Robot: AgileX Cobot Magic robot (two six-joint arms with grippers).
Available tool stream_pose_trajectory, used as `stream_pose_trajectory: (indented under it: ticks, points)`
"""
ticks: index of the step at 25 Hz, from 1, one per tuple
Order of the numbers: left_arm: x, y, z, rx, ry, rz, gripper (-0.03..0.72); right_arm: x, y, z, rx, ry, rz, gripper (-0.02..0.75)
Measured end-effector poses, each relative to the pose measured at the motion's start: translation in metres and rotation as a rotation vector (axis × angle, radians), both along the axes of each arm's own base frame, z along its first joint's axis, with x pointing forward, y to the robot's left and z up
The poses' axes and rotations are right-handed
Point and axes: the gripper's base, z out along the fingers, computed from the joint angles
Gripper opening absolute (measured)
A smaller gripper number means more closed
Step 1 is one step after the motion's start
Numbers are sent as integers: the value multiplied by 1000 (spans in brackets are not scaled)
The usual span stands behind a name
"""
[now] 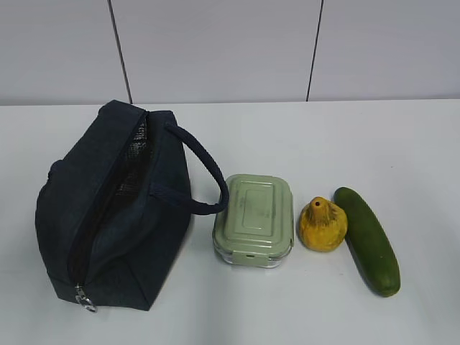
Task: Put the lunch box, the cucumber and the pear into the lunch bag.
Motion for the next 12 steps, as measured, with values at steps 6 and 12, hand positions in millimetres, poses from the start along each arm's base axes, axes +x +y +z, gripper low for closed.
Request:
stream_pose_trajectory:
  ticks: [6,12]
  points:
    - [38,-3,-20,6,102,-31,372,47,9,6,67,79,23,517]
    - [65,10,-37,-13,150,10,372,88,11,-8,63,153,10,517]
